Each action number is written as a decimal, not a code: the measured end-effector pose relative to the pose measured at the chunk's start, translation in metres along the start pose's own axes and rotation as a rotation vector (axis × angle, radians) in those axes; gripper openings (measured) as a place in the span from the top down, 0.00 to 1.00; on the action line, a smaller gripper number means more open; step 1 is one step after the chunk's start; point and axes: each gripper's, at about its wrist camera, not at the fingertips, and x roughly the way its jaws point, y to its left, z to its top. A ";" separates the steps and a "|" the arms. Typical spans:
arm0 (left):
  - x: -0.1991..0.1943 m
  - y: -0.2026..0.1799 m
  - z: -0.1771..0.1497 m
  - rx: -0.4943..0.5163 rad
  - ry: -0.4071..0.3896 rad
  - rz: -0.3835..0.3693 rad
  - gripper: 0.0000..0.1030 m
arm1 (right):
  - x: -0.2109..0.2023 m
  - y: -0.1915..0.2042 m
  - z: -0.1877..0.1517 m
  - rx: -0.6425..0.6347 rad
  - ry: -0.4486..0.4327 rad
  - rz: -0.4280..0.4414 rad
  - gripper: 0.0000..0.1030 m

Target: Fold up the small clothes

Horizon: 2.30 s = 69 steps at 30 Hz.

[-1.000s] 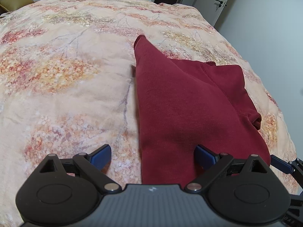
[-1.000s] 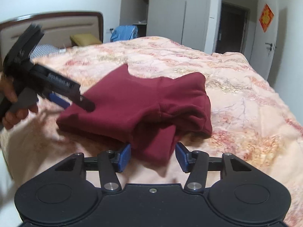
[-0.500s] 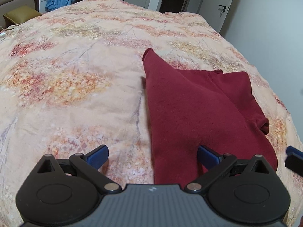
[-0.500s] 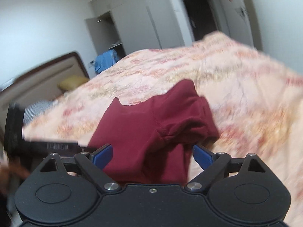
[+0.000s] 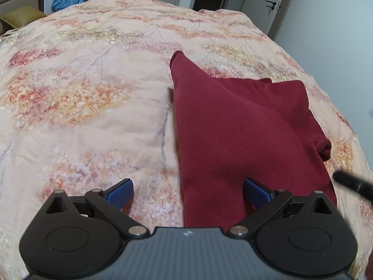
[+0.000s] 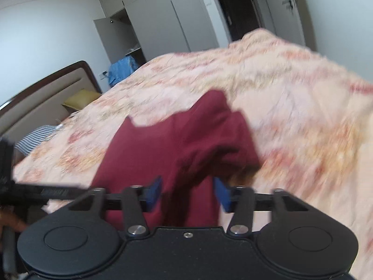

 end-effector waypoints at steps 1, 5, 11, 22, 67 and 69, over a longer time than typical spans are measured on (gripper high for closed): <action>0.001 0.000 -0.001 -0.002 0.001 -0.001 0.00 | 0.003 -0.004 0.008 -0.007 -0.010 -0.011 0.33; 0.002 0.002 -0.003 -0.018 0.004 -0.009 0.00 | 0.035 -0.023 0.041 -0.022 -0.034 -0.007 0.17; 0.002 0.004 -0.004 -0.029 0.007 -0.012 0.00 | 0.106 -0.059 0.081 0.102 -0.001 0.028 0.35; 0.008 0.002 -0.001 -0.029 0.015 -0.020 0.00 | 0.129 -0.069 0.080 0.089 0.037 -0.025 0.84; 0.008 0.010 0.041 -0.006 -0.062 -0.006 0.00 | 0.103 -0.067 0.062 -0.062 -0.032 -0.132 0.15; 0.011 0.009 0.044 -0.003 -0.065 -0.005 0.00 | 0.099 -0.067 0.059 -0.043 -0.021 -0.087 0.13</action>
